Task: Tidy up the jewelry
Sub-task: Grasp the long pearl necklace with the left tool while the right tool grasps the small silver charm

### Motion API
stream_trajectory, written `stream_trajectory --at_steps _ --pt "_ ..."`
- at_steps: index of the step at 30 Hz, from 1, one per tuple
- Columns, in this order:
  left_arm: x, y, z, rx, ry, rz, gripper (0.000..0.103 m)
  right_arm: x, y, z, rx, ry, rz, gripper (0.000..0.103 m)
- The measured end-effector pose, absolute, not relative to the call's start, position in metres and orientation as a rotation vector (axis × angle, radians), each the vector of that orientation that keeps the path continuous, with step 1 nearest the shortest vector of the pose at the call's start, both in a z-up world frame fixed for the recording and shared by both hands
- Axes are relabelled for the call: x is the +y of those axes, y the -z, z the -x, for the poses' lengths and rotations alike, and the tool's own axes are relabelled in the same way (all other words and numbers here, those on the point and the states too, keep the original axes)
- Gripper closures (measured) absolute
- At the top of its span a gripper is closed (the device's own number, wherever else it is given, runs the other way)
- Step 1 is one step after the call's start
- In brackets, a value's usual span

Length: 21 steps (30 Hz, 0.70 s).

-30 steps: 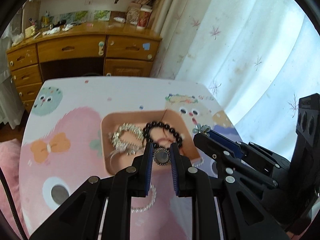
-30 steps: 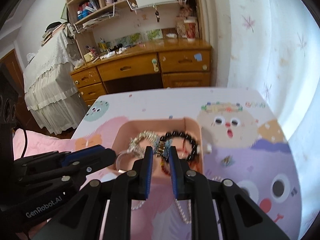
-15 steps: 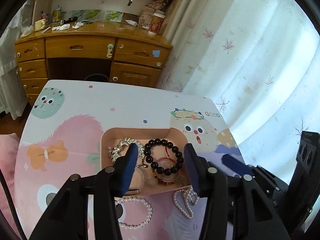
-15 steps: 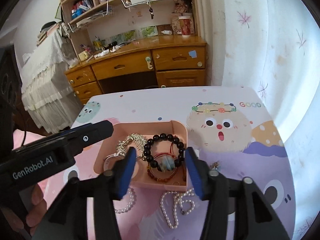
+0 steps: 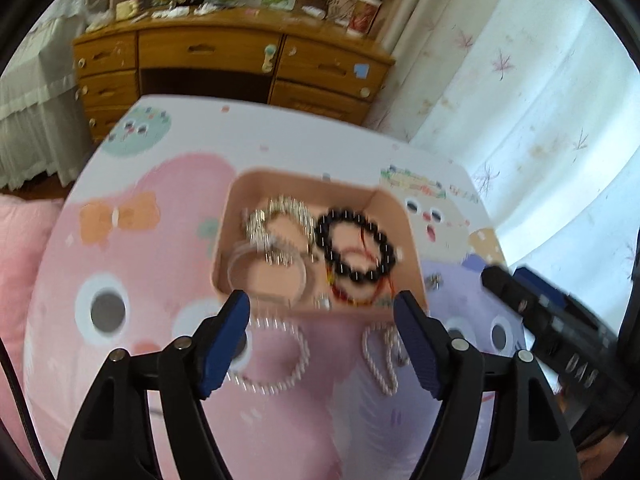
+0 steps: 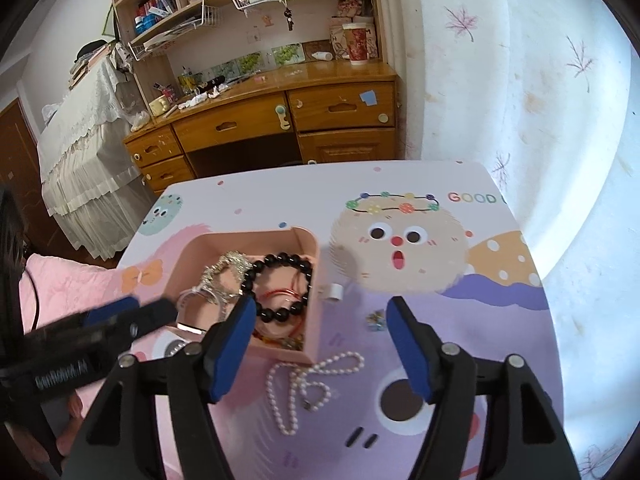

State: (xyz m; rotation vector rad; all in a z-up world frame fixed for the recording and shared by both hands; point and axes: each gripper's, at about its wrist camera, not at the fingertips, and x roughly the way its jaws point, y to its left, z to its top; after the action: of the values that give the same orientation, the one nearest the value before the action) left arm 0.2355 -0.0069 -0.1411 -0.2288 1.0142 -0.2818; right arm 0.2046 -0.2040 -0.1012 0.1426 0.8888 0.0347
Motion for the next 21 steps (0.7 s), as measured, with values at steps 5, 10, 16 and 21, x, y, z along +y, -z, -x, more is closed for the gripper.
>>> stream_trajectory --at_steps 5,10,16,21 --pt "-0.026 0.156 -0.216 1.056 0.257 0.202 0.027 -0.220 0.107 -0.206 0.919 -0.046 -0.106 0.033" --pt "-0.050 0.167 -0.205 1.060 0.256 0.181 0.026 -0.232 0.115 -0.210 0.944 -0.074 -0.028 0.032" --pt "-0.079 0.185 -0.202 1.061 0.212 0.162 0.025 -0.242 0.129 -0.218 0.981 -0.169 0.073 0.032" --pt "-0.097 0.197 -0.206 1.047 0.162 0.172 0.025 -0.244 0.146 -0.226 0.982 -0.234 0.169 0.032"
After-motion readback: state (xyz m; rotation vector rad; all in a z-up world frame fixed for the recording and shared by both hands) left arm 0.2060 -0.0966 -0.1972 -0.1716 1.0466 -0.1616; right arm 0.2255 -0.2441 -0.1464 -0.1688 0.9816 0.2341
